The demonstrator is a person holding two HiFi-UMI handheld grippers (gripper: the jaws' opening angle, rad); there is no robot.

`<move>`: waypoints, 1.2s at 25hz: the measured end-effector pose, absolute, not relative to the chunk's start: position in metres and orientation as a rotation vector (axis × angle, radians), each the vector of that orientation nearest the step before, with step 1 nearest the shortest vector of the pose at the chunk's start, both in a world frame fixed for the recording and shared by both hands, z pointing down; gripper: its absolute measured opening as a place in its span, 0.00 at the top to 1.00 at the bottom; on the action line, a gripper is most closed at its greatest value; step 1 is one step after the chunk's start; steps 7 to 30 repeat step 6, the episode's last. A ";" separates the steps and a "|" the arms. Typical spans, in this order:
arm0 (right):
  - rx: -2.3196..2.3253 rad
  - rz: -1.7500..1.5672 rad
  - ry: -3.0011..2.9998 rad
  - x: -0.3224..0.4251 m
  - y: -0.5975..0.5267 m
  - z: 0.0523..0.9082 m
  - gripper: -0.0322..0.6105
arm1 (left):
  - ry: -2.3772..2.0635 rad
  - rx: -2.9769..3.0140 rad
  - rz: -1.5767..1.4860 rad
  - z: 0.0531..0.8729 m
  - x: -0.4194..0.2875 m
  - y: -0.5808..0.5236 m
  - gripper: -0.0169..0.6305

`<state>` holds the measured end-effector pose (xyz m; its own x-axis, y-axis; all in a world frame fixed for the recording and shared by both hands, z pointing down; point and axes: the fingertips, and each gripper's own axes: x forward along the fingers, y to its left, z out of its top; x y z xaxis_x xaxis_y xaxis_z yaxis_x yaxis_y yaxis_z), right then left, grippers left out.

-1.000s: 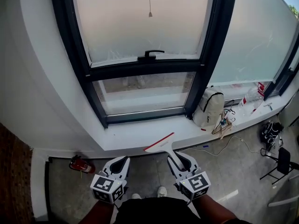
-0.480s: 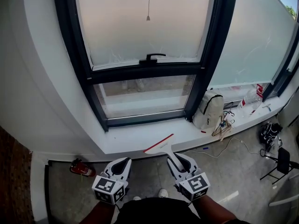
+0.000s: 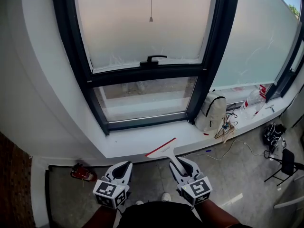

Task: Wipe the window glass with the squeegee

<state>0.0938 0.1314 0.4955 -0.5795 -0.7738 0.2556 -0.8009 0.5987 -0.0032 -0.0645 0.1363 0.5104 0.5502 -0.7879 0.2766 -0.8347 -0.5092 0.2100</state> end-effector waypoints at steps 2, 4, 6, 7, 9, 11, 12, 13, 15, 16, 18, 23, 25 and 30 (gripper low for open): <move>1.303 0.173 -2.596 0.094 0.131 0.496 0.81 | -1.335 2.474 0.204 0.511 -0.064 0.136 0.97; 1.303 0.174 -2.594 0.093 0.132 0.498 0.81 | -1.334 2.476 0.203 0.511 -0.064 0.137 0.97; 1.303 0.175 -2.592 0.092 0.133 0.498 0.81 | -1.334 2.475 0.202 0.511 -0.065 0.138 0.97; 1.303 0.175 -2.592 0.092 0.133 0.498 0.81 | -1.334 2.475 0.202 0.511 -0.065 0.138 0.97; 1.303 0.175 -2.592 0.092 0.133 0.498 0.81 | -1.334 2.475 0.202 0.511 -0.065 0.138 0.97; 1.303 0.175 -2.592 0.092 0.133 0.498 0.81 | -1.334 2.475 0.202 0.511 -0.065 0.138 0.97; 1.303 0.175 -2.592 0.092 0.133 0.498 0.81 | -1.334 2.475 0.202 0.511 -0.065 0.138 0.97; 1.303 0.175 -2.592 0.092 0.133 0.498 0.81 | -1.334 2.475 0.202 0.511 -0.065 0.138 0.97; 1.303 0.175 -2.592 0.092 0.133 0.498 0.81 | -1.334 2.475 0.202 0.511 -0.065 0.138 0.97; 1.303 0.175 -2.592 0.092 0.133 0.498 0.81 | -1.334 2.475 0.202 0.511 -0.065 0.138 0.97; 1.303 0.175 -2.592 0.092 0.133 0.498 0.81 | -1.334 2.475 0.202 0.511 -0.065 0.138 0.97; 1.303 0.175 -2.592 0.092 0.133 0.498 0.81 | -1.334 2.475 0.202 0.511 -0.065 0.138 0.97; 1.303 0.175 -2.592 0.092 0.133 0.498 0.81 | -1.334 2.475 0.202 0.511 -0.065 0.138 0.97; 1.303 0.175 -2.592 0.092 0.133 0.498 0.81 | -1.334 2.475 0.202 0.511 -0.065 0.138 0.97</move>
